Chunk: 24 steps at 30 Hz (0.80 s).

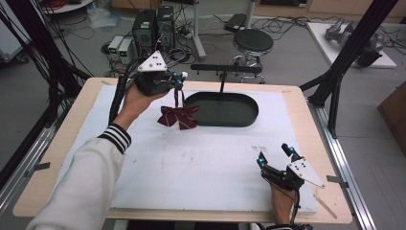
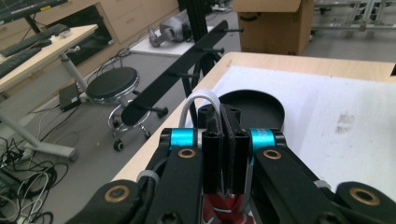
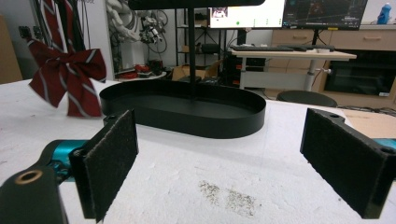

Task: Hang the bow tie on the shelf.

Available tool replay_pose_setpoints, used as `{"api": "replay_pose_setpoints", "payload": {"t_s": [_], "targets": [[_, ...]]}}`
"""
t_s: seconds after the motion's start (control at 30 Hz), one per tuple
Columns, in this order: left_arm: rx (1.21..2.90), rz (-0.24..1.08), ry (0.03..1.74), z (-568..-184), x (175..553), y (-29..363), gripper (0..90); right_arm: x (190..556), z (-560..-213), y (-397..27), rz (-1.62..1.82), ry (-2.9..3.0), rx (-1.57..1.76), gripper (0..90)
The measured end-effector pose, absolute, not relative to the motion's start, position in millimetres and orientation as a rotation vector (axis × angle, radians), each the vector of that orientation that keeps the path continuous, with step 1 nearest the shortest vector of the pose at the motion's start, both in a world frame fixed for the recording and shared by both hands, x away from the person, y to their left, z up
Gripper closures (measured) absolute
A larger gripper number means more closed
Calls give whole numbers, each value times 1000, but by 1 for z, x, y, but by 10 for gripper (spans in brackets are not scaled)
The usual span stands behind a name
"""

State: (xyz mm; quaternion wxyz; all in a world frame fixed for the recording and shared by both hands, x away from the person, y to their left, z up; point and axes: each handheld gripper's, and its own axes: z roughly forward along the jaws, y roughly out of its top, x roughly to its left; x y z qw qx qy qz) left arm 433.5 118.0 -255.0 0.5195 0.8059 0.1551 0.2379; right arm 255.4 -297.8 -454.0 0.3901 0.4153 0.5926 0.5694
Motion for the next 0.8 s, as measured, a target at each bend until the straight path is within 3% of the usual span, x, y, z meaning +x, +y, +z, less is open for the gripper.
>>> {"api": "replay_pose_setpoints", "payload": {"t_s": [0.8], "targets": [[1839,564,361,-233,466,88,873,256,-454,-298,1443,1504,1063,103]]}}
